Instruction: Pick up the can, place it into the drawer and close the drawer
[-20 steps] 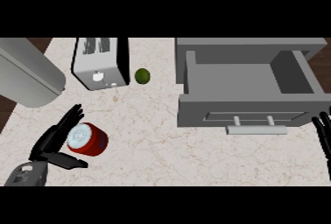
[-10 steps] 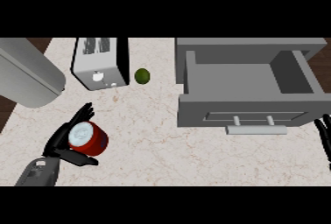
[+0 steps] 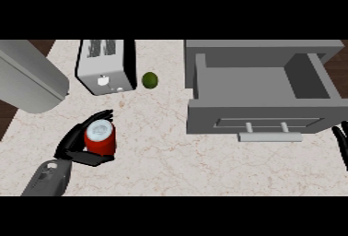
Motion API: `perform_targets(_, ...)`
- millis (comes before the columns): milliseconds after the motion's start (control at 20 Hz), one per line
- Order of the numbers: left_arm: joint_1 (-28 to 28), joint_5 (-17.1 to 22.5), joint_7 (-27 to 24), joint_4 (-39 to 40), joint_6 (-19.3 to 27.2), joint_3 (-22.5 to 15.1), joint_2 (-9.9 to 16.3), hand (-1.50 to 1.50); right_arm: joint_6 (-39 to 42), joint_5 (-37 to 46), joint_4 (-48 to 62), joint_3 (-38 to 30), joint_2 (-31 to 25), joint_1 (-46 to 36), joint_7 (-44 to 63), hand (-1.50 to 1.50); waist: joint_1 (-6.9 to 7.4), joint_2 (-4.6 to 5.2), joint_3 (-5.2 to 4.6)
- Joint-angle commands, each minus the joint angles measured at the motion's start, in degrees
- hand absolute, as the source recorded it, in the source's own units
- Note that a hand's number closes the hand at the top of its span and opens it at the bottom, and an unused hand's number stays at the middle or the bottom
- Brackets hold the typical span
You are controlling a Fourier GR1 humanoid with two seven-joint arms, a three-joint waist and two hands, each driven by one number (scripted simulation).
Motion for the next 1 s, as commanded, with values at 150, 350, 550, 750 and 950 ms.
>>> perform_targets(150, -0.2, 1.2, -0.7, -0.3, -2.2, -0.7, -1.5, 1.50, 4.1, -6.6, -1.8, -5.1, -2.1, 2.8, 0.5, -1.50, -0.25, 0.04, -0.05)
perform_targets(350, 1.6, 3.6, 3.5, -5.9, -4.5, -1.8, -4.0, 1.50, -0.9, -0.1, -4.2, 0.4, 1.0, 0.3, 3.5, -1.50, 0.06, 0.00, -0.04)
perform_targets(550, 1.7, 7.2, 10.7, -14.5, -5.7, -1.3, -4.5, 1.50, 0.8, -0.9, 0.0, 0.9, 0.9, 4.3, -3.7, -1.50, 0.09, -0.07, 0.00)
perform_targets(750, 5.9, 10.8, 14.5, -21.8, -0.8, 1.9, -5.8, 1.50, -1.3, -0.1, -4.7, 1.9, 1.0, 2.5, 2.3, -1.50, 0.53, -0.20, 0.00)
perform_targets(950, 2.8, 10.6, 15.1, -19.6, 18.4, 9.2, -10.5, 1.50, -0.6, -1.4, -3.4, -0.9, -0.2, 0.8, 1.9, -1.50, 0.74, -0.07, 0.02)
